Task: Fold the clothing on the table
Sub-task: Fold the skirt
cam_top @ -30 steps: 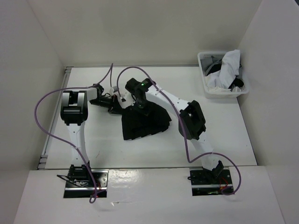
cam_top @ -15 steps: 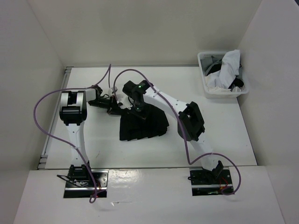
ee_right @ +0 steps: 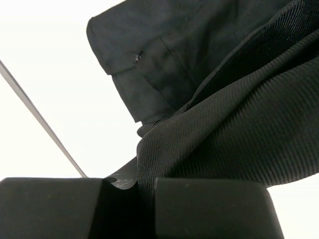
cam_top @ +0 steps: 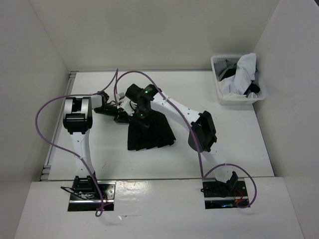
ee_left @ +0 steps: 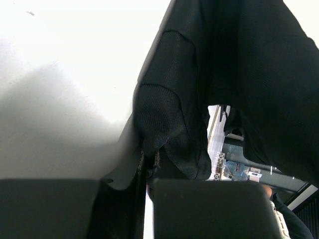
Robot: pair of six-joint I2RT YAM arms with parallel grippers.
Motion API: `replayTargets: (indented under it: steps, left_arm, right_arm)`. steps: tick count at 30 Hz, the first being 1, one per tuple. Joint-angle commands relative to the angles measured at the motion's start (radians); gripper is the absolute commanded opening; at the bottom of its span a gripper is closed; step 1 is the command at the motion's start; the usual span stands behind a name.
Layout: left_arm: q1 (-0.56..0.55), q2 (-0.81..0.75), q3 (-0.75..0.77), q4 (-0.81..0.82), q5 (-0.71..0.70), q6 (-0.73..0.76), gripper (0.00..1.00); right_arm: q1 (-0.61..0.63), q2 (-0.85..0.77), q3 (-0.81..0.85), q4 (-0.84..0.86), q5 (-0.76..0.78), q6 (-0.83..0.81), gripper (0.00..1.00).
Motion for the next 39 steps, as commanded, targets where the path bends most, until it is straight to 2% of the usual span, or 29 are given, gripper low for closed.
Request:
replayTargets:
  steps: [1, 2, 7, 10, 12, 13, 16, 19, 24, 28, 31, 33, 37, 39]
  left_arm:
    - [0.005, -0.020, -0.018, 0.037, -0.063, 0.056, 0.00]
    - [0.005, -0.020, -0.018, 0.037, -0.063, 0.056, 0.00]
    - [0.005, -0.020, -0.018, 0.037, -0.063, 0.056, 0.00]
    - [0.005, -0.020, -0.018, 0.037, -0.063, 0.056, 0.00]
    - [0.005, -0.020, -0.018, 0.037, -0.063, 0.056, 0.00]
    - [0.005, -0.020, -0.018, 0.037, -0.063, 0.056, 0.00]
    - [0.005, -0.020, -0.018, 0.027, -0.063, 0.056, 0.00]
    - [0.005, -0.020, -0.018, 0.027, -0.063, 0.056, 0.00]
    - [0.005, -0.020, -0.018, 0.027, -0.063, 0.056, 0.00]
    - [0.005, -0.011, -0.009, 0.017, -0.063, 0.056, 0.00]
    - [0.005, -0.011, 0.000, -0.018, -0.073, 0.079, 0.06]
    - [0.005, -0.022, 0.011, -0.032, -0.082, 0.093, 0.15]
    - [0.048, -0.045, 0.011, -0.110, -0.100, 0.150, 0.36]
    - [0.089, -0.045, 0.011, -0.155, -0.112, 0.203, 0.44]
  right_arm:
    - [0.008, 0.020, 0.059, -0.018, -0.055, 0.017, 0.00]
    - [0.008, 0.030, 0.069, -0.018, -0.055, 0.017, 0.00]
    - [0.008, 0.061, 0.098, -0.018, -0.074, 0.036, 0.16]
    - [0.008, 0.081, 0.125, -0.018, -0.074, 0.036, 0.18]
    - [0.008, 0.093, 0.148, -0.018, -0.083, 0.045, 0.30]
    - [0.008, 0.093, 0.148, -0.018, -0.098, 0.045, 0.42]
    - [0.008, 0.093, 0.167, -0.018, -0.146, 0.045, 0.52]
    - [0.008, 0.093, 0.194, -0.018, -0.224, 0.034, 0.56]
    - [0.008, 0.093, 0.247, -0.018, -0.370, 0.016, 0.56]
    - [0.019, 0.103, 0.256, -0.018, -0.483, -0.015, 0.67]
    - [0.019, 0.080, 0.233, -0.018, -0.482, -0.027, 0.75]
    - [0.019, 0.051, 0.213, -0.018, -0.415, -0.036, 0.81]
    - [-0.036, -0.023, 0.115, -0.018, -0.378, -0.047, 0.84]
    - [-0.067, -0.070, 0.075, -0.018, -0.365, -0.056, 0.84]
